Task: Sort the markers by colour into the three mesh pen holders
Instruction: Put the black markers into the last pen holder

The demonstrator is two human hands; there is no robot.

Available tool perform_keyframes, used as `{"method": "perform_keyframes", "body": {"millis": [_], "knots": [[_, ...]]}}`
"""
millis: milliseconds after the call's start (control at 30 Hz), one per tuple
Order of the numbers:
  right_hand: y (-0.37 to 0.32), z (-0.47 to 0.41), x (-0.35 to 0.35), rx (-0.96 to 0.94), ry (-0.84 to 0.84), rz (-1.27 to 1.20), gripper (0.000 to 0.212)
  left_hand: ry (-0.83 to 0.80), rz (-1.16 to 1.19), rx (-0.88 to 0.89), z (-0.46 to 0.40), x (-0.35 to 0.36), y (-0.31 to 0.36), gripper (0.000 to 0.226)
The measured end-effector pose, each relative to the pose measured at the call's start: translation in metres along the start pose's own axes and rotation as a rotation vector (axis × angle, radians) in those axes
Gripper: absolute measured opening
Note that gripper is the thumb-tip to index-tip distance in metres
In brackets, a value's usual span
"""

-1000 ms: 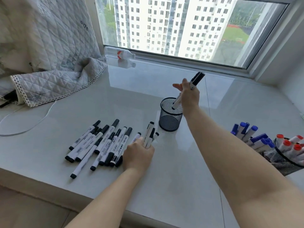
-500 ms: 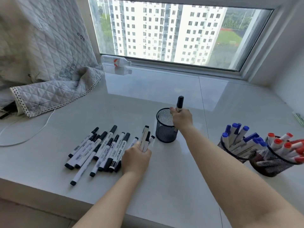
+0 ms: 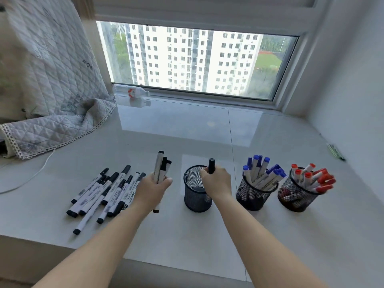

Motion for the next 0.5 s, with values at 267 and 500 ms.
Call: {"method": "perform_keyframes", "body": {"millis": [267, 500], "knots": [[0.009, 0.025, -0.006, 0.037, -0.072, -0.153, 0.012, -0.056, 0.607, 0.169, 0.008, 0.035, 0.068, 0.026], [0.018, 0.037, -0.010, 0.049, 0.034, -0.289, 0.013, -0.008, 0.568, 0.117, 0.007, 0.076, 0.059, 0.026]]}}
Point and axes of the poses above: each hand's wrist, its own z-axis away from the middle knuckle, its own x-axis out of the palm, y = z × x, the point moved 2 cm from there along -z, towards the middle knuckle, and after that the axes turned 14 degrees about z, right-handed, at the moved point
